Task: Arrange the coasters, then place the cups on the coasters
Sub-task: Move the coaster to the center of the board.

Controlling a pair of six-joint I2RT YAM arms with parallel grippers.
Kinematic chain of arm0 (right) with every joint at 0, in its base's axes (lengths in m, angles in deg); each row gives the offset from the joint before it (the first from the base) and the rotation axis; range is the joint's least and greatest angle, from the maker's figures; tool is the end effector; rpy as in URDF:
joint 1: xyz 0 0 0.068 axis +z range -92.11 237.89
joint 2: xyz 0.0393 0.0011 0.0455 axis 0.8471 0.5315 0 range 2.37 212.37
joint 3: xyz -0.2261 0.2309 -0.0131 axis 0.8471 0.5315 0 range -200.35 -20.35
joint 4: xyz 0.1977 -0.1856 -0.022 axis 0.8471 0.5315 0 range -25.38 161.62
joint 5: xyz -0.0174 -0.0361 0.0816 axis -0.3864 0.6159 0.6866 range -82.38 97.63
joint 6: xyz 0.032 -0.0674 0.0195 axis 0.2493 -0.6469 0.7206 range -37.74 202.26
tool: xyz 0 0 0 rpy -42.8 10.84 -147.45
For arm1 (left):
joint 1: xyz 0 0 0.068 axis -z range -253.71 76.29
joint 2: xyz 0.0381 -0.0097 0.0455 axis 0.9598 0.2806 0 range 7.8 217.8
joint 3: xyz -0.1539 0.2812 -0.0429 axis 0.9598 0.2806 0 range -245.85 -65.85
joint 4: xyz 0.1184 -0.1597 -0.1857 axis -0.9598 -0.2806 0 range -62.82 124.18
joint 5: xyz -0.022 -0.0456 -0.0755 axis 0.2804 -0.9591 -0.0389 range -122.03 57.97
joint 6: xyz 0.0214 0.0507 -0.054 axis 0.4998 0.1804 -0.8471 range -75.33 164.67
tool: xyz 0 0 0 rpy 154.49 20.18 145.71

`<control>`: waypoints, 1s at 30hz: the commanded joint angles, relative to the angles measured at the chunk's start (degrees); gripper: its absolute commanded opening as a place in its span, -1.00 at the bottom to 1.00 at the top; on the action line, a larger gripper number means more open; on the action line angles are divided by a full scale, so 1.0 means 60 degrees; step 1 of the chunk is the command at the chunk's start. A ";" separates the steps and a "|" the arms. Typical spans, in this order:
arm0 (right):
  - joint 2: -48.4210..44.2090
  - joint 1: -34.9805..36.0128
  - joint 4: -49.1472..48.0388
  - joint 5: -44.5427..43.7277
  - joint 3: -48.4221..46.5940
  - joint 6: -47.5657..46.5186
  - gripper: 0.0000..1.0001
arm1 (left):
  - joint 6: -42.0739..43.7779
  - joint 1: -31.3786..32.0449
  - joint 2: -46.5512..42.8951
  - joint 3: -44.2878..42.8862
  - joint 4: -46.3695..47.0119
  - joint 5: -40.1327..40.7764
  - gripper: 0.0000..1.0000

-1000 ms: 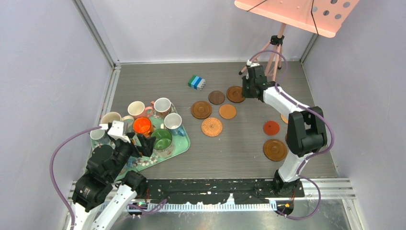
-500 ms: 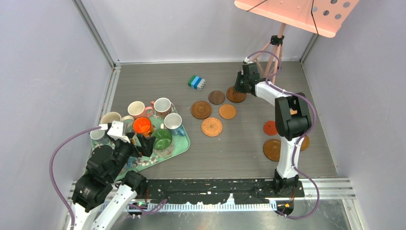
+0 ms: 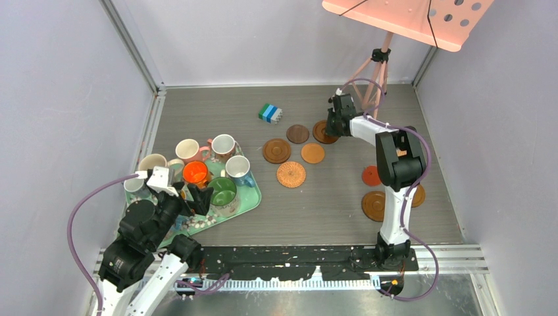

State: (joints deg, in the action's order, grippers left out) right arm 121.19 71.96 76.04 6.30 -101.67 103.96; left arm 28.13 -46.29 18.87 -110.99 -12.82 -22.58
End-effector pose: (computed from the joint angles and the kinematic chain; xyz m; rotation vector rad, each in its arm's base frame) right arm 0.4892 0.1210 0.1768 0.1730 2.4344 0.2540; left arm 0.0260 -0.0014 0.3364 0.0528 1.8103 -0.4001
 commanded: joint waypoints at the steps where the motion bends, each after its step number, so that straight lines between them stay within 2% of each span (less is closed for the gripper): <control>1: -0.0858 -0.0122 0.0266 -0.0471 0.0643 -0.0281 -0.60 | -0.0086 0.0023 -0.0081 0.0024 0.0319 0.0094 0.98; 10: -0.2113 -0.0649 0.0739 -0.0854 0.2044 -0.0469 -0.62 | -0.0086 0.0024 -0.0083 0.0024 0.0316 0.0080 0.98; 18: -0.2813 -0.1143 0.1363 -0.1262 0.2599 -0.0993 -0.63 | -0.0086 0.0028 -0.0029 0.0024 0.0334 0.0007 0.98; 30: -0.2974 -0.1955 0.1277 -0.1301 0.2961 -0.1388 -0.64 | -0.0096 0.0029 -0.0076 0.0039 0.0326 0.0051 0.98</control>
State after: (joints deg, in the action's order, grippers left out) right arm 105.85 61.60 84.26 -0.28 -84.27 97.11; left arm 28.11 -46.29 18.85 -110.93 -12.82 -22.58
